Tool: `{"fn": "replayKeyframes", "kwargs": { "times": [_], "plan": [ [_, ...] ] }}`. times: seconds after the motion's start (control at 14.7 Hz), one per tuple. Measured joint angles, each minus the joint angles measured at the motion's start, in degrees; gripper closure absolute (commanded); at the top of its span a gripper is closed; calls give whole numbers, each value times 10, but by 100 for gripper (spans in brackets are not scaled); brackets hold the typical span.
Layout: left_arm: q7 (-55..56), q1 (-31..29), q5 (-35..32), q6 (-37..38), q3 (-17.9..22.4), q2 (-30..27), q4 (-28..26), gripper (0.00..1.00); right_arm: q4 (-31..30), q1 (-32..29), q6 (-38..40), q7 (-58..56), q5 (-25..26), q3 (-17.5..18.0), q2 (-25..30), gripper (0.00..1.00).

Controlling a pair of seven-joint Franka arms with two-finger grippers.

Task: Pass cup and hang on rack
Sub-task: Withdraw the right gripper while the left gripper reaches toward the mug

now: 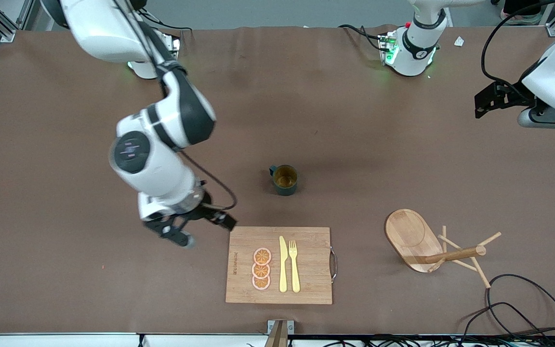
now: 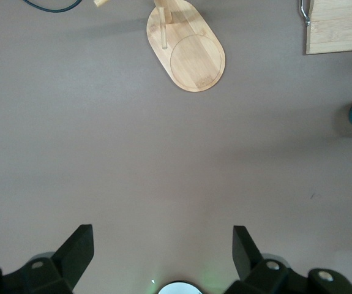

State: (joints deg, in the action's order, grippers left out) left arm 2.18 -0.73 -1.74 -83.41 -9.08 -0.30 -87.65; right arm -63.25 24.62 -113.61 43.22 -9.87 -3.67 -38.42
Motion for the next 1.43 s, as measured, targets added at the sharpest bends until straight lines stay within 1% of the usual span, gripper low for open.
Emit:
{"fn": "replayKeyframes", "kwargs": {
  "times": [0.14,0.27,0.41,0.54,0.68,0.88,1.09,1.22,1.43],
  "plan": [
    [0,0,0,0,0,0,0,0,0,-38,20,-70,0,-1,13,0],
    [0,2,0,0,-1,0,0,0,0,-75,62,-138,1,-2,24,0],
    [18,10,0,0,-9,0,0,0,-1,-114,90,-207,3,-3,35,0],
    [78,20,-5,0,-37,0,1,0,-1,-151,121,-252,26,-3,48,0],
    [146,25,-21,0,-74,0,1,0,-1,-172,146,-272,47,-3,64,0],
    [250,28,-32,0,-126,5,0,0,-10,-189,165,-303,58,-3,95,0],
    [349,39,-77,0,-174,30,0,0,-39,-209,169,-329,64,-3,132,0],
    [421,66,-105,-1,-191,53,0,0,-66,-211,170,-335,79,-2,161,0],
    [540,129,-140,-11,-194,99,13,0,-107,-214,172,-335,97,0,209,0]
  ]
}}
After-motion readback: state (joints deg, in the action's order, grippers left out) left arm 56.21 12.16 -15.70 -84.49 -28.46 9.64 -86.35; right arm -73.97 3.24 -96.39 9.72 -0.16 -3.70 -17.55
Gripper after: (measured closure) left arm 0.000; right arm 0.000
